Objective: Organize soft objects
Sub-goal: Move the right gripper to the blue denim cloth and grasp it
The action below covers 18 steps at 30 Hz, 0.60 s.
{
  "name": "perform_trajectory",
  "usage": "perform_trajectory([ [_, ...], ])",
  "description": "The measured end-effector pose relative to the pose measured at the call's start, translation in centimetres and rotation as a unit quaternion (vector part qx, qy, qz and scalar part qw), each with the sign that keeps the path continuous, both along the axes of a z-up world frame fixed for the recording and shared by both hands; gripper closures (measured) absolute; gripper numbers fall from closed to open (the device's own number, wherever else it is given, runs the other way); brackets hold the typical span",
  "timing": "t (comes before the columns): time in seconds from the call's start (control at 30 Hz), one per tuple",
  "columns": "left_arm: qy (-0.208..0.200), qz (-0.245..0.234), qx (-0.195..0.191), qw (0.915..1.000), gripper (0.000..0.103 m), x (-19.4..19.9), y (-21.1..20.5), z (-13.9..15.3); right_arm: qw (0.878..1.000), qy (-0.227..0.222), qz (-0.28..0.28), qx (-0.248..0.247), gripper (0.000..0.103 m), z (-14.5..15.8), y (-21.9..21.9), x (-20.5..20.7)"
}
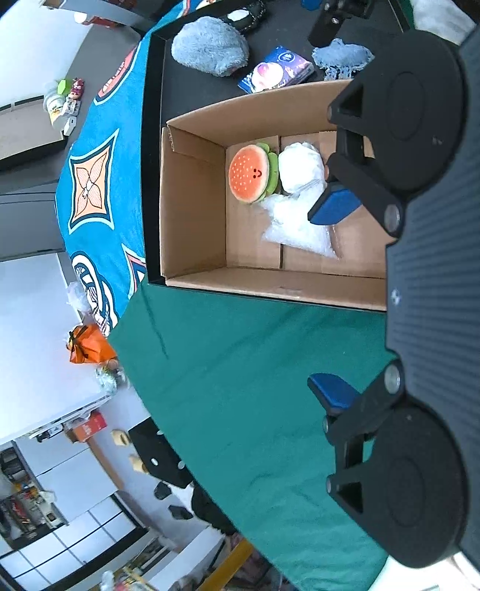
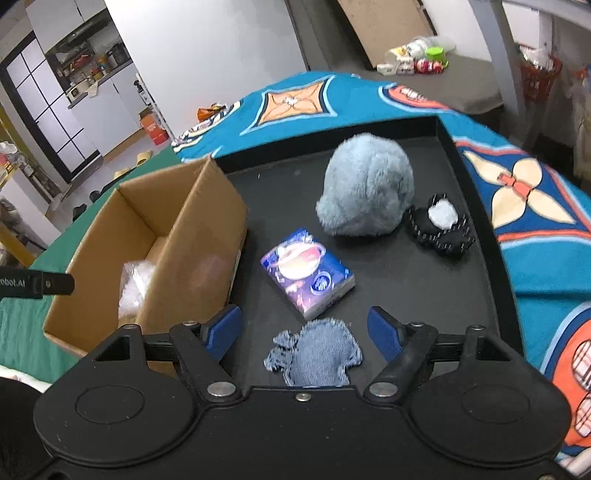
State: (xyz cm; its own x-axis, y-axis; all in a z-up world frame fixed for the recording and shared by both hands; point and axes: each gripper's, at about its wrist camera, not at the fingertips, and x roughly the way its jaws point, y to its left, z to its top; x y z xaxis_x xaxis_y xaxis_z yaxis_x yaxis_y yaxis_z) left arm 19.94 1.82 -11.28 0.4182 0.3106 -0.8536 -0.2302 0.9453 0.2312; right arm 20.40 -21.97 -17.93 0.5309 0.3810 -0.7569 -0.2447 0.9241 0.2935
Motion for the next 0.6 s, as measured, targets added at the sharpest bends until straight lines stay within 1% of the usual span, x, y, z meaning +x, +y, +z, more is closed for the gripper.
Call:
perform_trajectory([
  [0.17, 0.011, -0.004, 0.041, 0.9991, 0.016, 0.3, -1.0, -0.1, 1.0, 0.014, 0.003, 0.008, 0.028, -1.0, -0.1, 0.0],
  [0.5, 0.032, -0.005, 0.063, 0.9974, 0.016, 1.0, -2.0, -0.5, 0.999, 0.033, -0.008, 0.011, 0.028, -2.5, -0.8, 0.4],
  [0.6, 0.035, -0.012, 0.08, 0.9961, 0.016, 1.0, -2.7, -0.6, 0.999, 0.043, -0.014, 0.008, 0.03, -3.1, -1.1, 0.6],
])
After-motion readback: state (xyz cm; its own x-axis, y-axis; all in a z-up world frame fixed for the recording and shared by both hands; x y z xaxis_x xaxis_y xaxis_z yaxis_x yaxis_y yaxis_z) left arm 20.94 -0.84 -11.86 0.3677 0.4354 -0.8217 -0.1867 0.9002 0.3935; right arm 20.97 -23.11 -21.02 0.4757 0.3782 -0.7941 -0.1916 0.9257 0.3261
